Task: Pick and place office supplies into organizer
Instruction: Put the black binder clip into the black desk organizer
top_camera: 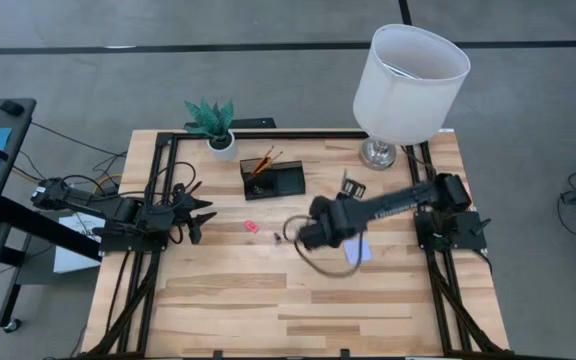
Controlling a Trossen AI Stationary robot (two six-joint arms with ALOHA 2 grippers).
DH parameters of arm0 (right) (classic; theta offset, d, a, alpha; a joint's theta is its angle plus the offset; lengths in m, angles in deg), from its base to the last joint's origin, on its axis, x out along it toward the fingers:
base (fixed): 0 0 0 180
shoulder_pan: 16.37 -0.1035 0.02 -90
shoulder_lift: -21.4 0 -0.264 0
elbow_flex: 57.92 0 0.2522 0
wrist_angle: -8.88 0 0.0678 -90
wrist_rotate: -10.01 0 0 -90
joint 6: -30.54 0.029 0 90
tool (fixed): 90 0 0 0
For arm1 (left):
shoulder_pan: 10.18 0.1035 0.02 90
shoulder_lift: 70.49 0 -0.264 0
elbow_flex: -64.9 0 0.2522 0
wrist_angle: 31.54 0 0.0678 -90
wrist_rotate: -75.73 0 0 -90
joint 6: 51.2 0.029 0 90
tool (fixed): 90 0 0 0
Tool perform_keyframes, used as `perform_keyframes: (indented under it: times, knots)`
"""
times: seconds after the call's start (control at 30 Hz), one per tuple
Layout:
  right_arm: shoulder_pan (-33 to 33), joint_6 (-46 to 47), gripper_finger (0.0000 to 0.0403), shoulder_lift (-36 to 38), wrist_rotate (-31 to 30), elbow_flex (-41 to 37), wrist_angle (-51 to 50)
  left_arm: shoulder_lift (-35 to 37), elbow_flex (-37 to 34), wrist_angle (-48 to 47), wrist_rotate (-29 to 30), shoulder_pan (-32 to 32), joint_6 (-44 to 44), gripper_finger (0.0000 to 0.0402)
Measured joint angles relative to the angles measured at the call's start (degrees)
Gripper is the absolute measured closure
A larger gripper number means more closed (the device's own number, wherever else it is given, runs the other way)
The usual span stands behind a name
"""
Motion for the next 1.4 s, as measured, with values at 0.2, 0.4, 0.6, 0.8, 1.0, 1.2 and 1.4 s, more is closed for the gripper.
perform_keyframes:
  times: [0.2, 0.4, 0.6, 0.8, 1.0, 1.2, 1.4]
  knots:
    - [-7.7, 9.3, 0.0296, 2.9, -10.3, -5.6, 0.3, 0.0, 0.0, 0.0, 0.0, 0.0, 0.1, 0.0242]
    - [-12.8, 22.0, 0.0296, 2.8, -15.0, -10.6, 0.5, 0.0, 0.0, 0.0, 0.5, 0.0, 8.4, 0.0242]
    - [-16.7, 31.9, 0.0296, 2.8, -17.6, -18.9, 0.6, 0.0, 0.0, 0.0, 0.6, 0.0, 11.7, 0.0242]
    - [-18.7, 39.5, 0.0296, 2.8, -17.4, -27.0, 0.7, 0.0, -0.1, 0.8, 0.2, 0.0, 7.2, 0.0242]
    - [-18.6, 41.2, 0.0296, 2.8, -17.2, -30.0, 1.1, 0.0, -0.1, 2.0, 1.5, 0.0, -5.8, 0.0242]
    - [-17.2, 41.2, 0.0296, 2.8, -17.4, -30.0, 1.5, 0.0, -0.1, 3.6, 7.4, 0.0, -4.3, 0.0242]
    - [-16.1, 40.6, 0.0296, 2.8, -17.4, -30.0, 3.3, 0.0, -0.1, 3.9, 6.4, 0.0, -5.2, 0.0242]
